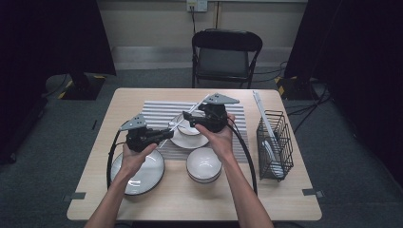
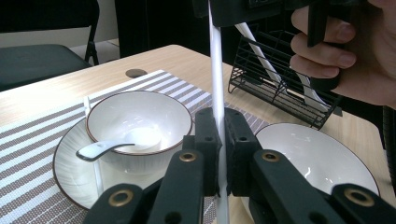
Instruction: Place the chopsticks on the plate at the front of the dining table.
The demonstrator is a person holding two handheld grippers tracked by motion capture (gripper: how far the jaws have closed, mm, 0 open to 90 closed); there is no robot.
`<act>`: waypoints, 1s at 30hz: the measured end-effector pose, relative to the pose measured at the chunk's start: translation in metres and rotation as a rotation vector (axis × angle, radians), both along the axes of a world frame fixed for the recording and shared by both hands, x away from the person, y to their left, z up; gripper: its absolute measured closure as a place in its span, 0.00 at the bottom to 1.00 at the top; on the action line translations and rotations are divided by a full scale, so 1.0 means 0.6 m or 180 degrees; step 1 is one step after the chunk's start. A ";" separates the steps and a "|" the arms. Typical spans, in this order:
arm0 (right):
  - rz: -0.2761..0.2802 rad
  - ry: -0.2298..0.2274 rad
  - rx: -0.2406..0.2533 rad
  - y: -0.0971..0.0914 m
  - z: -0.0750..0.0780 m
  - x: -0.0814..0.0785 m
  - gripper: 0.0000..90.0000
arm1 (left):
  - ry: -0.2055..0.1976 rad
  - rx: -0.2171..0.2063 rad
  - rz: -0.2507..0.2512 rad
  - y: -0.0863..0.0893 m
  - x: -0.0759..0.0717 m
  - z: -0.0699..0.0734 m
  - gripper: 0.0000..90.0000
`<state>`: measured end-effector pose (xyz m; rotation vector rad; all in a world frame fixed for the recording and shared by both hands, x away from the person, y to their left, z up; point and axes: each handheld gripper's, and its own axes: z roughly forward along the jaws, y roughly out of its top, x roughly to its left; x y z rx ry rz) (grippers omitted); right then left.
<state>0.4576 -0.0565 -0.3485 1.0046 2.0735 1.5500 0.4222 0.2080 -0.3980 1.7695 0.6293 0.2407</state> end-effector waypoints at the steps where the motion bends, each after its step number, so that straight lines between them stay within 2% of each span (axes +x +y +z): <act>1: -0.0014 -0.0007 -0.0002 0.000 0.000 0.000 0.34 | -0.0007 0.0010 0.0006 0.000 0.000 0.000 0.95; 11: -0.0037 0.0022 -0.0040 -0.007 -0.008 -0.003 0.33 | -0.0001 -0.0040 0.0058 0.008 0.003 -0.001 0.95; 18: -0.0098 0.0031 -0.0072 -0.024 -0.016 -0.010 0.31 | -0.0011 0.0037 0.0131 0.017 0.008 -0.004 0.95; 21: -0.0154 0.0083 -0.0050 -0.038 -0.030 -0.013 0.31 | 0.0009 0.0070 0.0154 0.027 0.011 -0.005 0.95; 30: -0.0221 0.0177 -0.0043 -0.058 -0.049 -0.017 0.27 | 0.0006 0.0066 0.0210 0.040 0.013 -0.006 0.95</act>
